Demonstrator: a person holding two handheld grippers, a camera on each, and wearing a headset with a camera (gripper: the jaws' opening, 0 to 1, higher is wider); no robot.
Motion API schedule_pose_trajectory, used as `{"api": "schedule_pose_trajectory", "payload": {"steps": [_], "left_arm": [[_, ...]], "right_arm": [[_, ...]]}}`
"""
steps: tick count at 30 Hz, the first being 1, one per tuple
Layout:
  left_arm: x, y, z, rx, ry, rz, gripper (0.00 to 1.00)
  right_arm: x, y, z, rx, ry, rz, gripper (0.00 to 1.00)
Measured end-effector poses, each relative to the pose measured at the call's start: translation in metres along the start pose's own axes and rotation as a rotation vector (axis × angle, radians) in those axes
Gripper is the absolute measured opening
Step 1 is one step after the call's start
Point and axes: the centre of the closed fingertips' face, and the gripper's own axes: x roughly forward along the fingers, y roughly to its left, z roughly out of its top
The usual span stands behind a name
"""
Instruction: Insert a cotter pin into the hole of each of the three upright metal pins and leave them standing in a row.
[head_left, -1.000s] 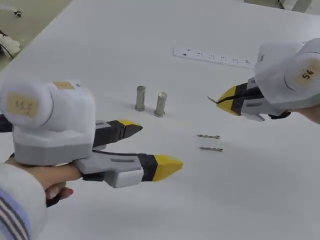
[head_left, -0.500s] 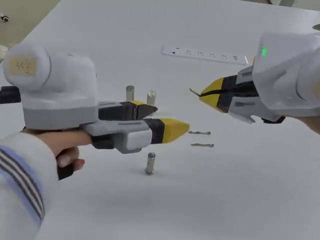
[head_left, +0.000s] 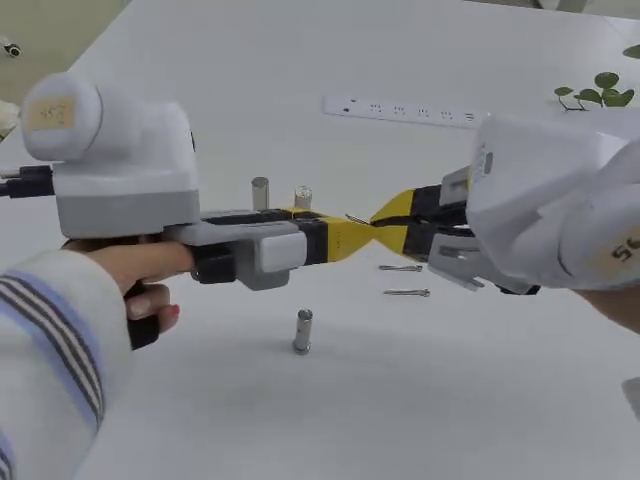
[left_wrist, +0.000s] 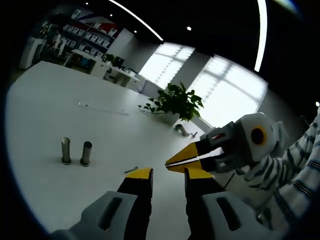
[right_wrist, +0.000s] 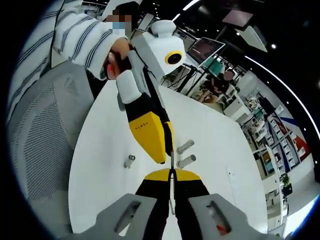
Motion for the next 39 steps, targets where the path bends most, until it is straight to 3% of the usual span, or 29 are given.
{"api": "schedule_pose_trajectory", "payload": {"steps": [12, 17, 35, 39], "left_arm": [[0.003, 0.004, -0.004, -0.083, -0.001, -0.009, 0.01], [0.003, 0.004, -0.006, -0.102, -0.002, -0.015, 0.0], [-0.002, 0.006, -0.01, -0.022, 0.009, -0.01, 0.0], [-0.004, 0.006, -0.008, -0.015, -0.002, -0.018, 0.0]], "right_arm": [[0.001, 0.008, 0.006, -0.045, -0.002, 0.01, 0.0], [0.001, 0.009, 0.007, -0.049, 0.001, 0.009, 0.0], [0.002, 0.017, 0.009, -0.064, -0.004, 0.008, 0.0], [0.002, 0.017, 0.012, -0.047, -0.029, -0.001, 0.0]]}}
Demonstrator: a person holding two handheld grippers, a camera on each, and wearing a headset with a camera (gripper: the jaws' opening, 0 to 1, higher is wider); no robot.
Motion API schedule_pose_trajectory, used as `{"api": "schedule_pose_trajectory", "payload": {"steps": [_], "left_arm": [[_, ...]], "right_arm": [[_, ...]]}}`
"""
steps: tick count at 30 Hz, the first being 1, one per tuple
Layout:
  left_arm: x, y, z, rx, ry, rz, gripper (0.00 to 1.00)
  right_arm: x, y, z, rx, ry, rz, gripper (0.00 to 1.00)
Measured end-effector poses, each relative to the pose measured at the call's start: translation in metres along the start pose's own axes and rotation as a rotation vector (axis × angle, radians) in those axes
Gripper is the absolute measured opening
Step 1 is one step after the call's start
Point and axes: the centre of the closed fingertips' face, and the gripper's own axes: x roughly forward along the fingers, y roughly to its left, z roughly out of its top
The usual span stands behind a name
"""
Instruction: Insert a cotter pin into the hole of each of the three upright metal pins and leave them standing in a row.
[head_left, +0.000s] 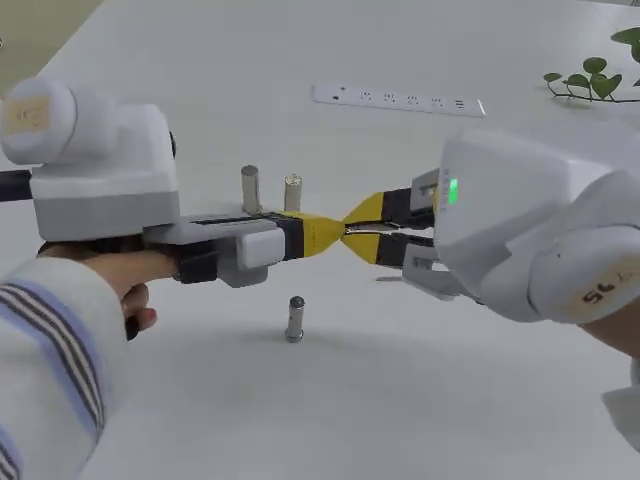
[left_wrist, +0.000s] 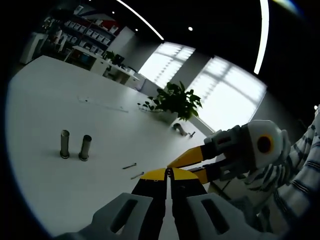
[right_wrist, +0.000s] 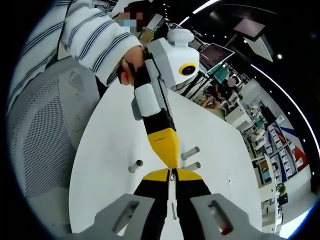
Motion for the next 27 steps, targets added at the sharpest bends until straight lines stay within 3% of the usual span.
{"api": "schedule_pose_trajectory", "payload": {"steps": [5, 8, 11, 12, 14, 19, 21, 27], "left_arm": [[-0.002, 0.001, 0.002, 0.006, -0.006, -0.006, 0.0], [-0.003, 0.0, 0.003, 0.027, -0.007, -0.014, 0.0], [-0.006, -0.003, 0.003, 0.076, -0.002, -0.029, 0.0], [-0.007, -0.005, 0.003, 0.106, -0.003, -0.037, 0.0], [-0.009, -0.009, 0.003, 0.16, -0.001, -0.058, 0.0], [-0.011, -0.016, -0.002, 0.28, 0.027, -0.09, 0.0], [-0.012, -0.016, -0.004, 0.318, 0.038, -0.08, 0.0], [-0.017, -0.024, -0.009, 0.401, 0.054, -0.1, 0.0]], "right_arm": [[0.0, -0.002, -0.005, 0.021, 0.014, -0.011, 0.08], [0.0, -0.003, -0.008, 0.069, 0.01, 0.001, 0.1], [0.0, 0.003, -0.011, 0.149, 0.005, 0.049, 0.14], [0.0, 0.007, -0.01, 0.21, -0.008, 0.085, 0.16], [0.0, 0.006, -0.004, 0.255, -0.053, 0.095, 0.19], [0.0, 0.009, -0.004, 0.298, -0.062, 0.129, 0.15], [0.001, 0.016, -0.004, 0.304, -0.062, 0.171, 0.15], [0.001, 0.024, 0.0, 0.336, -0.094, 0.207, 0.09]]}}
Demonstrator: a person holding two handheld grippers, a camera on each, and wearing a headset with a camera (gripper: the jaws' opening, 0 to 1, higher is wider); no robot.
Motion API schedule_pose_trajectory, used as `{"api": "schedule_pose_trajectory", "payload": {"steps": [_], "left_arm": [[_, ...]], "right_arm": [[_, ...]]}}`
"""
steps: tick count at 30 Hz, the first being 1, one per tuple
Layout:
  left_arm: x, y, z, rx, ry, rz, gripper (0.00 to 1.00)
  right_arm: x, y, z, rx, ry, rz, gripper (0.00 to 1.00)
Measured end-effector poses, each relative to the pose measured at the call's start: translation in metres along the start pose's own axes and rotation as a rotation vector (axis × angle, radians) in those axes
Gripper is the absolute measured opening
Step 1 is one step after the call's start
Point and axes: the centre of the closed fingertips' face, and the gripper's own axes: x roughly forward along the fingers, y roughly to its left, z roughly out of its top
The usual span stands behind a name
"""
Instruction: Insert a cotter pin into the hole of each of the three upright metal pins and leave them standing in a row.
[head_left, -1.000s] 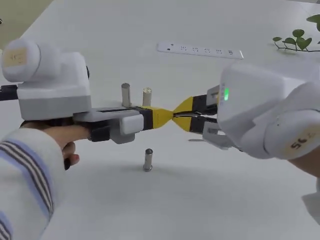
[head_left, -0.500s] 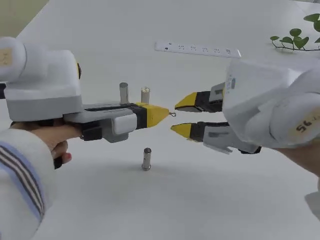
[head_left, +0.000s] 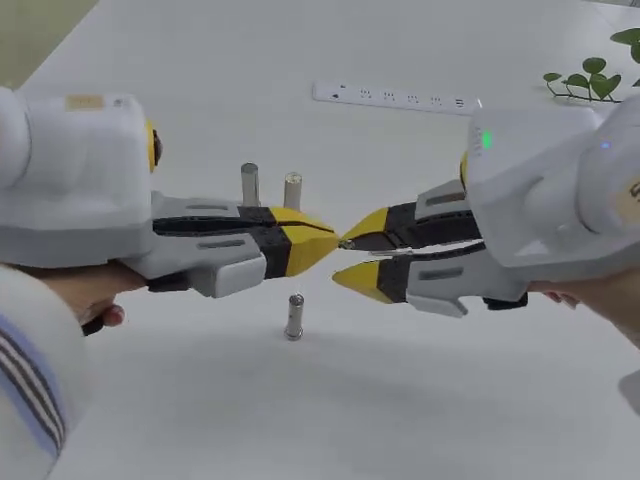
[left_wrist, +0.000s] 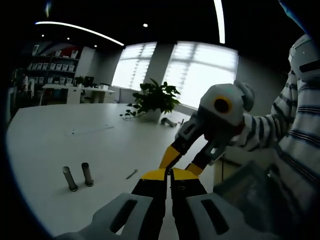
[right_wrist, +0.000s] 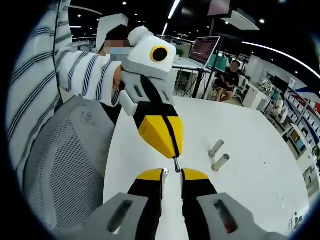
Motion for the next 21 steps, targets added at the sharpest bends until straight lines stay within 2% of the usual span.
{"api": "schedule_pose_trajectory", "payload": {"steps": [5, 7, 14, 21], "left_arm": [[-0.002, -0.006, -0.002, 0.049, 0.031, -0.01, 0.0], [-0.002, -0.01, 0.001, 0.068, 0.029, -0.025, 0.0], [-0.001, -0.013, 0.001, 0.117, 0.048, -0.044, 0.0], [-0.003, -0.017, -0.006, 0.16, 0.086, -0.074, 0.0]], "right_arm": [[0.001, 0.004, 0.0, 0.046, -0.021, 0.026, 0.03], [0.001, 0.006, 0.003, 0.058, -0.039, 0.038, 0.0], [0.001, 0.008, 0.002, 0.07, -0.046, 0.047, 0.0], [-0.002, 0.013, 0.0, 0.082, -0.051, 0.066, 0.0]]}}
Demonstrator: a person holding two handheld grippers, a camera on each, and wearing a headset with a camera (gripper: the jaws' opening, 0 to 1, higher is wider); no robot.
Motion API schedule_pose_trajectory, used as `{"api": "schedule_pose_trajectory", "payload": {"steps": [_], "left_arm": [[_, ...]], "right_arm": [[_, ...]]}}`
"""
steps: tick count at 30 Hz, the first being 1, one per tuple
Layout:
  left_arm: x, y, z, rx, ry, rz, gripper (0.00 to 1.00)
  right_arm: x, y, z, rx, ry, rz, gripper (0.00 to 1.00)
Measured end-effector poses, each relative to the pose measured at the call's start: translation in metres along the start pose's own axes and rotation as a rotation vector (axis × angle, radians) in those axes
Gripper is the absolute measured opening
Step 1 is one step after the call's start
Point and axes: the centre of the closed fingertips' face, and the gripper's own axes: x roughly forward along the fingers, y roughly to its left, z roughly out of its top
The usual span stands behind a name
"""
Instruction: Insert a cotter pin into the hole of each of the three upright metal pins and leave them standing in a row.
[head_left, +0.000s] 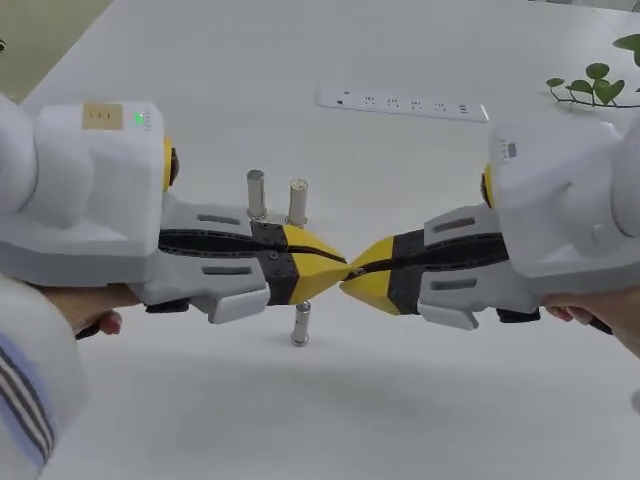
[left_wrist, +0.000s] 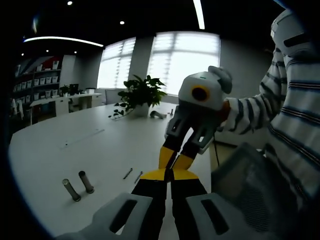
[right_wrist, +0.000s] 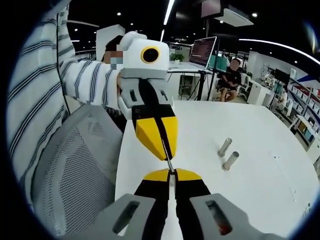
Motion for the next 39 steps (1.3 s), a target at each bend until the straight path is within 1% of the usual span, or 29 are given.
{"api": "schedule_pose_trajectory", "payload": {"steps": [2, 4, 5, 7, 10, 12, 13, 20, 21, 23, 26, 27, 29, 30, 31, 32, 33, 35, 37, 39], "left_arm": [[0.0, -0.002, -0.002, 0.008, 0.009, -0.01, 0.0], [-0.001, -0.004, -0.005, 0.027, 0.029, -0.022, 0.0], [-0.001, -0.004, -0.007, 0.034, 0.037, -0.024, 0.0], [0.0, -0.004, -0.01, 0.032, 0.048, -0.026, 0.0], [0.0, -0.007, -0.015, 0.051, 0.065, -0.04, 0.0], [0.0, -0.008, -0.017, 0.057, 0.075, -0.048, 0.0], [0.0, -0.009, -0.019, 0.062, 0.082, -0.056, 0.0], [0.0, -0.012, -0.026, 0.074, 0.101, -0.079, 0.0], [0.001, -0.012, -0.027, 0.065, 0.105, -0.081, 0.0], [0.002, -0.012, -0.03, 0.054, 0.108, -0.081, 0.0], [0.004, -0.012, -0.033, 0.062, 0.105, -0.083, 0.0], [0.005, -0.012, -0.033, 0.065, 0.104, -0.081, 0.0], [0.005, -0.01, -0.036, 0.101, 0.112, -0.079, 0.0], [0.005, -0.005, -0.037, 0.134, 0.121, -0.059, 0.0], [0.005, -0.002, -0.039, 0.153, 0.131, -0.045, 0.01], [0.006, -0.002, -0.041, 0.154, 0.136, -0.045, 0.05], [0.006, 0.0, -0.043, 0.137, 0.138, -0.041, 0.09], [0.006, 0.005, -0.045, 0.128, 0.131, -0.024, 0.19], [0.005, 0.011, -0.051, 0.115, 0.138, -0.006, 0.23], [0.005, 0.016, -0.059, 0.109, 0.162, 0.006, 0.23]], "right_arm": [[-0.001, 0.002, 0.0, 0.004, 0.001, 0.013, 0.0], [-0.001, 0.006, -0.001, 0.002, 0.008, 0.03, 0.0], [-0.001, 0.008, -0.002, -0.005, 0.02, 0.043, 0.0], [-0.001, 0.011, -0.003, -0.015, 0.033, 0.053, 0.0], [0.0, 0.018, -0.006, -0.039, 0.066, 0.08, 0.01], [0.002, 0.021, -0.007, -0.048, 0.079, 0.089, 0.0], [0.002, 0.02, -0.009, -0.05, 0.084, 0.092, 0.0], [0.005, 0.023, -0.014, -0.062, 0.113, 0.114, 0.0], [0.005, 0.024, -0.015, -0.063, 0.117, 0.118, 0.0], [0.005, 0.024, -0.018, -0.058, 0.125, 0.124, 0.0], [0.005, 0.024, -0.021, -0.059, 0.13, 0.127, 0.0], [0.005, 0.024, -0.021, -0.058, 0.132, 0.123, 0.0], [0.004, 0.023, -0.022, -0.058, 0.14, 0.118, 0.0], [0.004, 0.023, -0.023, -0.061, 0.147, 0.116, 0.0], [0.004, 0.022, -0.025, -0.06, 0.154, 0.117, 0.0], [0.004, 0.022, -0.026, -0.06, 0.16, 0.115, 0.0], [0.003, 0.021, -0.028, -0.06, 0.167, 0.109, 0.0], [0.003, 0.018, -0.034, -0.056, 0.199, 0.096, 0.0], [0.004, 0.015, -0.041, -0.054, 0.229, 0.079, 0.0], [0.005, 0.013, -0.047, -0.049, 0.253, 0.068, 0.0]]}}
